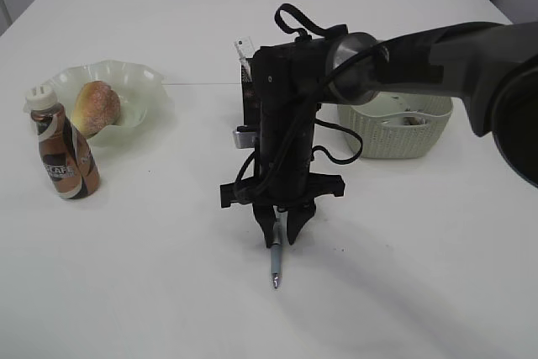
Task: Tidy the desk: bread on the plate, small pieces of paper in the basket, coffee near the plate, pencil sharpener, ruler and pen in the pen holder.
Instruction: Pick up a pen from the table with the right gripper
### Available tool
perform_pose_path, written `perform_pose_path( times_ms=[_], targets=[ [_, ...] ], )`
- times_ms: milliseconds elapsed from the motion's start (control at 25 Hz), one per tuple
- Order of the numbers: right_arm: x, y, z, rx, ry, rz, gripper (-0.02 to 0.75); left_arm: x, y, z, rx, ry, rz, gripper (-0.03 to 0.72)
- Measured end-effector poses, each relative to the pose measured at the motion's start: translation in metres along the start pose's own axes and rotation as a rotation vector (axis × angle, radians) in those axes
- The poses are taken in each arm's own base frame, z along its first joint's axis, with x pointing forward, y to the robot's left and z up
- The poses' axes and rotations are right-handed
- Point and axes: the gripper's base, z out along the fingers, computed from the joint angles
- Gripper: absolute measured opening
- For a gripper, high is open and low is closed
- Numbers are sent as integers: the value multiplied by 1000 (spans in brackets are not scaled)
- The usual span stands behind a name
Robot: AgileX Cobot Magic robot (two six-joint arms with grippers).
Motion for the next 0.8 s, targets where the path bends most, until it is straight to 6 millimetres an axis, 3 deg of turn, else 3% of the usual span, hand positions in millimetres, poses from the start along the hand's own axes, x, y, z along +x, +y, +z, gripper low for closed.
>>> perform_pose_path(
  times_ms=[240, 400, 600, 720, 800],
  targets=[
    [-1, 0, 1, 8, 5, -1, 184, 0, -1, 0, 11, 5, -4, 291],
    [-2, 0, 1, 5, 4, -1, 73, 1, -2, 0, 27, 13, -10, 290],
    [-9, 3, -4, 12, -15, -13, 66, 1, -3, 0, 29, 14, -10, 291],
    [-23, 10, -23, -5, -109, -63, 64, 1, -3, 0, 29, 14, -10, 290],
    [-30, 16, -47, -29, -191, -106, 64, 1, -3, 0, 29, 14, -10, 290]
  ],
)
